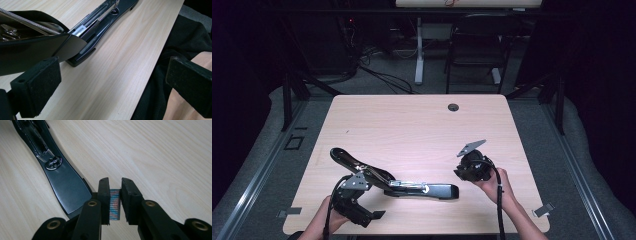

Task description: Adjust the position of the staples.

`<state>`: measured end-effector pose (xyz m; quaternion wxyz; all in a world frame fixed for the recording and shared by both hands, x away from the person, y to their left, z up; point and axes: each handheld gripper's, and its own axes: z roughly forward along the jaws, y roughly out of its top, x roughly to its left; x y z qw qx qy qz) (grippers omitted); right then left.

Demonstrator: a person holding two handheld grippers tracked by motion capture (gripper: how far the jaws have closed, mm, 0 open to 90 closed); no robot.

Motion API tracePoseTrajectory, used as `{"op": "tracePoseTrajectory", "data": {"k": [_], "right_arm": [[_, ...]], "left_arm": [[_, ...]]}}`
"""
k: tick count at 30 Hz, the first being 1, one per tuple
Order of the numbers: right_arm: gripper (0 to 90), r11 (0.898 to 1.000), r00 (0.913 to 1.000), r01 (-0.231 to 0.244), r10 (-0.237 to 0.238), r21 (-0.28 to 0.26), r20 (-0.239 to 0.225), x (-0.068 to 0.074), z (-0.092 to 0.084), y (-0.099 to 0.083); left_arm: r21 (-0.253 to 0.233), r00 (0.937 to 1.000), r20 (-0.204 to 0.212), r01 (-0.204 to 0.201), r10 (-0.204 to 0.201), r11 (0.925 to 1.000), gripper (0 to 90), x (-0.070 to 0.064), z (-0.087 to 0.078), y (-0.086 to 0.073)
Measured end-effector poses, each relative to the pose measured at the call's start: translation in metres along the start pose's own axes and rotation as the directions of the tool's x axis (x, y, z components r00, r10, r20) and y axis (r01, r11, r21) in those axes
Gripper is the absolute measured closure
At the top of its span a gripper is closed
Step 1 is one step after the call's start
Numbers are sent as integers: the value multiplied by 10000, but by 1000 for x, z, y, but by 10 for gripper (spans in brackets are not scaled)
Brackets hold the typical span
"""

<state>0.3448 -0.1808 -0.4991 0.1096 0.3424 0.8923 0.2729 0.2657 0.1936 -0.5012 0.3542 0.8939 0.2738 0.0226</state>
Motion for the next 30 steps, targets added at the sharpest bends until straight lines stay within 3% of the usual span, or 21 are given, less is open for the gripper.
{"op": "tracePoseTrajectory", "data": {"k": [10,30], "right_arm": [[781,9993,9991,376,-378,-90,-196,1,7,17],[781,9978,9973,653,-657,-116,-315,7,9,24]], "left_arm": [[-19,9999,-29,101,-101,9999,0,1,0,-1],[80,10000,42,14,-14,10000,0,1,-1,-2]]}}
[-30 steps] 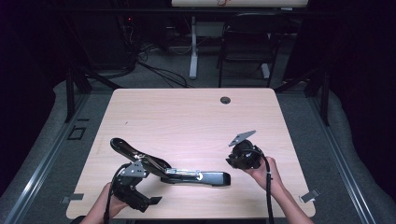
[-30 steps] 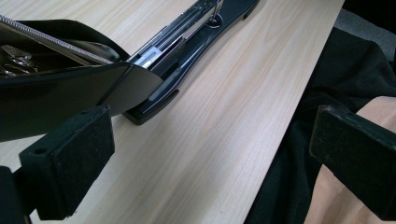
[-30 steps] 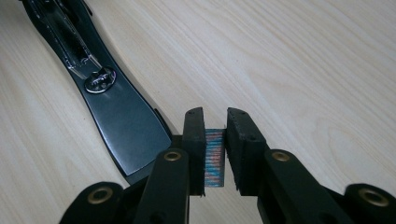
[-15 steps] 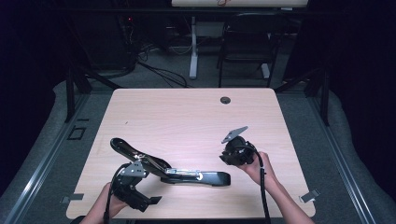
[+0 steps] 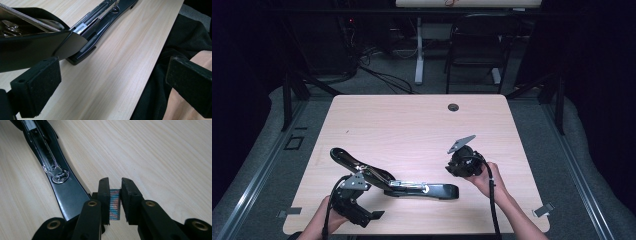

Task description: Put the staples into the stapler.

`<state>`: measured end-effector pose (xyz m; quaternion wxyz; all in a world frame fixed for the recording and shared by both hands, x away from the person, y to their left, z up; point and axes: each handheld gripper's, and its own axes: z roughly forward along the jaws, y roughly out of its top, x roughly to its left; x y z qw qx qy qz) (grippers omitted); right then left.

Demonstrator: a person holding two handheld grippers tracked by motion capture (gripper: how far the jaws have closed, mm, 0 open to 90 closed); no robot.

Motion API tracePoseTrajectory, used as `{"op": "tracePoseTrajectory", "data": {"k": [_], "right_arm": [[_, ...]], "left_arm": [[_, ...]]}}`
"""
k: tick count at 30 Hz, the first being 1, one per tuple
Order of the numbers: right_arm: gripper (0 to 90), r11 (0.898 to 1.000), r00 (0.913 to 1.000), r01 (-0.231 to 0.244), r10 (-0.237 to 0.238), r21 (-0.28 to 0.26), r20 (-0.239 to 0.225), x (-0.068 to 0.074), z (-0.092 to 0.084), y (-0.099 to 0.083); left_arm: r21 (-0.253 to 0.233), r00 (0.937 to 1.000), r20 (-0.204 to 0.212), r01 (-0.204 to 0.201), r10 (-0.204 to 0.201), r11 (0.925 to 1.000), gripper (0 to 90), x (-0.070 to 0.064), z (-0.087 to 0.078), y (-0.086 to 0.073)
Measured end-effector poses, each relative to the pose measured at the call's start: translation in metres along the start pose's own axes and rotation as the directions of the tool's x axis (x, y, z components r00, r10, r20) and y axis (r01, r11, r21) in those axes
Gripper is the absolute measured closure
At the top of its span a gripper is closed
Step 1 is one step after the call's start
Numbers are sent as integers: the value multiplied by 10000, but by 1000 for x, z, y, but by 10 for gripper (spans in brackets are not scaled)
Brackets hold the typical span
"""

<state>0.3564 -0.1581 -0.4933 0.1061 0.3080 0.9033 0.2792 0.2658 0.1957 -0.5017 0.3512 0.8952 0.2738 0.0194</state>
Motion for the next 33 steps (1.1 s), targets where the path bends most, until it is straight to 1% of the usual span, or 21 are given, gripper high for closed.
{"op": "tracePoseTrajectory", "data": {"k": [2,3,6,10,12,14,16,20,23,24,25,26,28,29,31,32,33], "right_arm": [[781,10000,10000,74,-74,-7,-19,0,-1,2],[781,10000,10000,29,-29,-39,-20,0,-1,4],[781,9998,9999,84,-85,-176,-77,0,-1,10],[781,9990,9992,311,-319,-335,-253,4,3,19],[781,9986,9985,407,-420,-352,-362,6,4,22],[781,9982,9977,508,-521,-307,-439,7,6,25],[781,9981,9973,512,-528,-330,-506,9,8,28],[781,9968,9949,689,-717,-416,-705,11,11,33],[781,9962,9939,680,-724,-541,-838,13,15,36],[781,9958,9927,767,-810,-509,-889,14,15,38],[781,9952,9917,846,-889,-491,-930,15,16,39],[781,9948,9908,889,-934,-501,-977,17,17,40],[781,9943,9895,935,-986,-519,-1055,19,19,42],[781,9929,9873,1063,-1119,-541,-1124,19,20,43],[781,9916,9850,1133,-1203,-623,-1236,21,21,44],[780,9905,9829,1257,-1320,-560,-1284,22,22,45],[780,9903,9825,1266,-1333,-579,-1304,23,22,45]], "left_arm": [[-15,10000,-13,-16,16,10000,0,0,0,0],[-41,10000,23,3,-3,10000,0,0,0,0],[-4,10000,94,-11,11,10000,0,0,-1,0],[46,9999,146,64,-65,10000,0,1,-2,-1],[66,9999,141,66,-67,10000,0,3,-3,-2],[48,9997,197,158,-159,9999,0,4,-4,-3],[72,9997,189,144,-146,9999,0,5,-5,-4],[50,9996,162,239,-240,9997,0,8,-6,-5],[37,9995,124,292,-292,9996,0,10,-7,-6],[73,9996,116,257,-258,9996,0,10,-7,-6],[122,9996,16,269,-270,9996,0,11,-8,-6],[114,9995,126,291,-293,9995,0,12,-8,-7],[106,9992,119,390,-392,9992,0,13,-8,-8],[117,9991,122,411,-413,9991,0,14,-9,-9],[65,9986,179,487,-488,9988,0,15,-10,-11],[43,9985,200,512,-513,9987,0,16,-11,-12],[19,9983,203,539,-540,9985,0,16,-12,-12]]}}
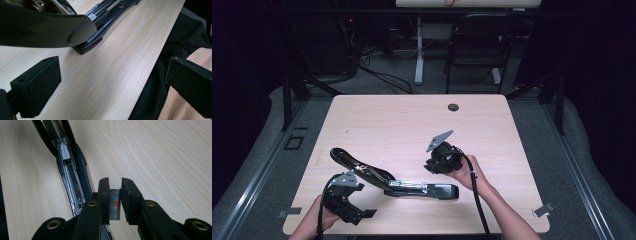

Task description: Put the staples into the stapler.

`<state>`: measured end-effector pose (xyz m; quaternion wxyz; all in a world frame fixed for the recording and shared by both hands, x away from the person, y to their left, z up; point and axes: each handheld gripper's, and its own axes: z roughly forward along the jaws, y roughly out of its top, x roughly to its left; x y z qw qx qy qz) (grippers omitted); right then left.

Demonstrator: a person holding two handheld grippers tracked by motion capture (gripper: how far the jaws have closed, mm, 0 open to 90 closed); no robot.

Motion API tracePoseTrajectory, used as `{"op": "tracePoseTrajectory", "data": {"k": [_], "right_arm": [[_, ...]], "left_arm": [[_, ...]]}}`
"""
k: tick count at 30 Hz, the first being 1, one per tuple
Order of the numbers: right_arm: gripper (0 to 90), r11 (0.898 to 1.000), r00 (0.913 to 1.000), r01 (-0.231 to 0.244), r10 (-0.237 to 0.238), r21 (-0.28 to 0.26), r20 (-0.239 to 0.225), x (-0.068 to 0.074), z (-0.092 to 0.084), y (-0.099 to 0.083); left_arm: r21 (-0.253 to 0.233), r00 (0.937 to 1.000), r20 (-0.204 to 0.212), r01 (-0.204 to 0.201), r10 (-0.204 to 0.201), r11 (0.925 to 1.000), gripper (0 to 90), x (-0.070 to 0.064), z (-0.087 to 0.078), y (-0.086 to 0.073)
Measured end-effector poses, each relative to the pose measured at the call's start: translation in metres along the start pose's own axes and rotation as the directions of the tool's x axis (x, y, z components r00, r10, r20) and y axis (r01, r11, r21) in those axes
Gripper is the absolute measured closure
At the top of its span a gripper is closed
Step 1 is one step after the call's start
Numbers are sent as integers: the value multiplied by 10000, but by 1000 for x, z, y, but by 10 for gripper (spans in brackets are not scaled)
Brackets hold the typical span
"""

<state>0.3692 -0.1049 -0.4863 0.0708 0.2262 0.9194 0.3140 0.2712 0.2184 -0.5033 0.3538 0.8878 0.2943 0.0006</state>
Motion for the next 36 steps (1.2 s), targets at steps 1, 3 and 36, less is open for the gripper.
{"op": "tracePoseTrajectory", "data": {"k": [1,3,36], "right_arm": [[780,10000,10000,47,-47,25,-35,1,0,1],[780,9999,9999,101,-102,-58,-136,2,2,3],[780,9912,9769,1318,-1317,-106,-1683,18,21,20]], "left_arm": [[-18,10000,15,22,-22,10000,0,0,-1,0],[7,10000,39,45,-45,10000,0,1,0,0],[-24,9998,30,198,-198,9998,0,4,-2,-3]]}}
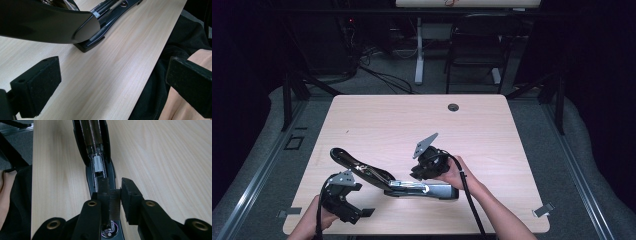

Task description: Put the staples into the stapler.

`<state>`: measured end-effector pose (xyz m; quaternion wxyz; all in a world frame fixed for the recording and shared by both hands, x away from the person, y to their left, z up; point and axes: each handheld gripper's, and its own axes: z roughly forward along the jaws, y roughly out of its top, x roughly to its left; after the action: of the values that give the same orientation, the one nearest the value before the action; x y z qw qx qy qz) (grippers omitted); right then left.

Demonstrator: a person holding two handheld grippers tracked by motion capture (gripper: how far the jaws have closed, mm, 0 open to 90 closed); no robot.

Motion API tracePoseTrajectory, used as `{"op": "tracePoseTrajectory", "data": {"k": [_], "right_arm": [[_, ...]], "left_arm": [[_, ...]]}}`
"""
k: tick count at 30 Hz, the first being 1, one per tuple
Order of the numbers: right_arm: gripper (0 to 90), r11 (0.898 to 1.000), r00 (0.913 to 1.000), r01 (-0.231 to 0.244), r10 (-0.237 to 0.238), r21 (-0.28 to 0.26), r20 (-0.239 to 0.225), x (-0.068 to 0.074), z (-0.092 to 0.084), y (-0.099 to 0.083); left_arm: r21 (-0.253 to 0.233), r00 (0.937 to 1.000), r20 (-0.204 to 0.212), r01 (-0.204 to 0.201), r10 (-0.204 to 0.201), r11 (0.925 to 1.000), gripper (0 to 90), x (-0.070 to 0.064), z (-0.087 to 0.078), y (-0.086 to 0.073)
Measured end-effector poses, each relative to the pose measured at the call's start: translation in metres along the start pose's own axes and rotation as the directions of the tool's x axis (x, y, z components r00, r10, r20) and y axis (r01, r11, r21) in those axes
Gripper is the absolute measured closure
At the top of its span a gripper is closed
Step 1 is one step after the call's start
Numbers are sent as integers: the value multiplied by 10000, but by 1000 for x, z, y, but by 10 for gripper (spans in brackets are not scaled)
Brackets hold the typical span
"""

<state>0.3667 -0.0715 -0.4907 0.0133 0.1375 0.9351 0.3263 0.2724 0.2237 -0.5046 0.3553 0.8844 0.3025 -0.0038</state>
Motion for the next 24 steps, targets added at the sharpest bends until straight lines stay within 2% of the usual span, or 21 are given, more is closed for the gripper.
{"op": "tracePoseTrajectory", "data": {"k": [5,10,21,24], "right_arm": [[780,10000,9995,68,-70,-59,-294,3,7,0],[780,9996,9987,272,-267,107,-444,4,10,0],[780,9997,9970,221,-217,49,-738,1,15,-4],[780,9992,9960,369,-354,165,-822,0,15,-4]], "left_arm": [[51,10000,-36,-5,6,10000,0,0,0,-1],[60,10000,-46,-3,3,10000,0,0,0,-1],[74,10000,-48,-9,10,10000,0,0,0,-2],[91,10000,-45,-4,5,10000,0,0,0,-2]]}}
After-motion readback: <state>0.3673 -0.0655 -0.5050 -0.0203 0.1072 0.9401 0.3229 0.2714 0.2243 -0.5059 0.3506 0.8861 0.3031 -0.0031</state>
